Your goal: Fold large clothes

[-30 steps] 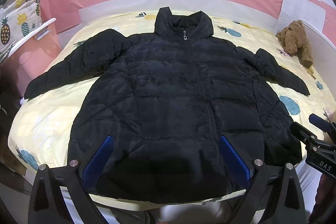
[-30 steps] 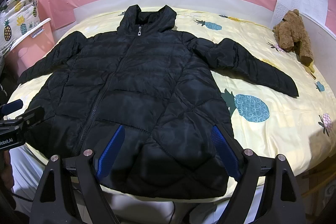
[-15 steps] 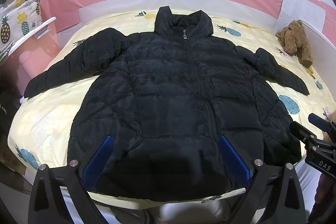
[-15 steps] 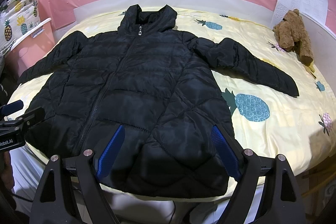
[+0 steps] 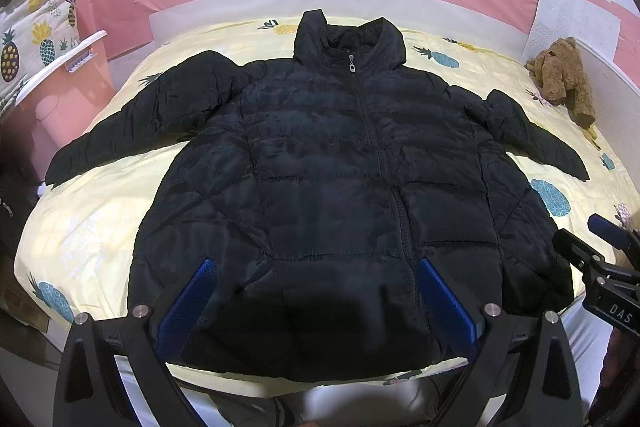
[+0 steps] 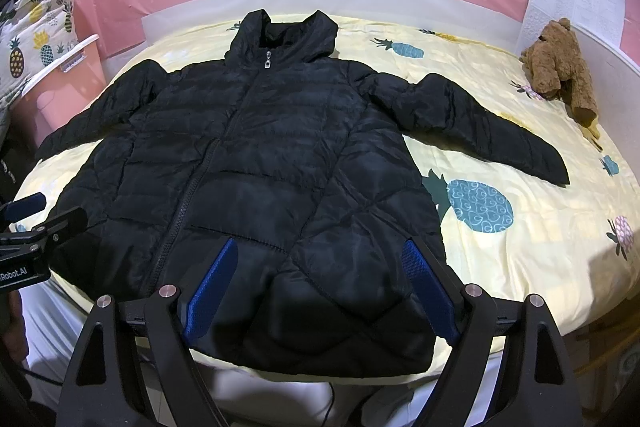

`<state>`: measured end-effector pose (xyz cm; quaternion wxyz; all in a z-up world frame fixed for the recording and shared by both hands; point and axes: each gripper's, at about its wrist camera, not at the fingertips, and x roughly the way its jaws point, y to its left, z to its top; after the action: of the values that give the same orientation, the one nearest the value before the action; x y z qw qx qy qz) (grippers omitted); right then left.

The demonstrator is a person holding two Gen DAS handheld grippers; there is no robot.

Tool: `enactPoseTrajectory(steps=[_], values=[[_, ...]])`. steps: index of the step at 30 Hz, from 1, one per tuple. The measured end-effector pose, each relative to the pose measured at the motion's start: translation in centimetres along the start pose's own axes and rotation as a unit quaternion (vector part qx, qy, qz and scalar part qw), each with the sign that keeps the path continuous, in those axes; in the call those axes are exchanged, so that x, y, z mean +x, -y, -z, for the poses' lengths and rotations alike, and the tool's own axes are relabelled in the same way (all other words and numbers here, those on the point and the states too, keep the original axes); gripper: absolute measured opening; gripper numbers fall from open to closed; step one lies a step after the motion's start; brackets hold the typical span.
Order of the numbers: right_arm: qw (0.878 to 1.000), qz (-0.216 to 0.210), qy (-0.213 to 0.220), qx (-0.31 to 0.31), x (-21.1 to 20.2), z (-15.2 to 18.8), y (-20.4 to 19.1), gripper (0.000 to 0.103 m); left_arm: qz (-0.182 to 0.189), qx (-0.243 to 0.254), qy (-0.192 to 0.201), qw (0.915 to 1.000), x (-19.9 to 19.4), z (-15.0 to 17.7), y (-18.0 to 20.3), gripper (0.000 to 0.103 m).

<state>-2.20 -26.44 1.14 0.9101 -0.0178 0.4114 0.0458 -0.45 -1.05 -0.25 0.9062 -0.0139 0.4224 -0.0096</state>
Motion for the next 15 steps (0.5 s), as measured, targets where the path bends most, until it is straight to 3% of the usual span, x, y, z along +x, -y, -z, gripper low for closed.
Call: enactPoseTrajectory(steps=[15], values=[[1.000, -0.001, -0.001, 0.000, 0.13, -0.12, -0.05, 0.084, 0.001, 0.003, -0.005, 1.0000, 0.14, 0.30, 0.26, 0.101]])
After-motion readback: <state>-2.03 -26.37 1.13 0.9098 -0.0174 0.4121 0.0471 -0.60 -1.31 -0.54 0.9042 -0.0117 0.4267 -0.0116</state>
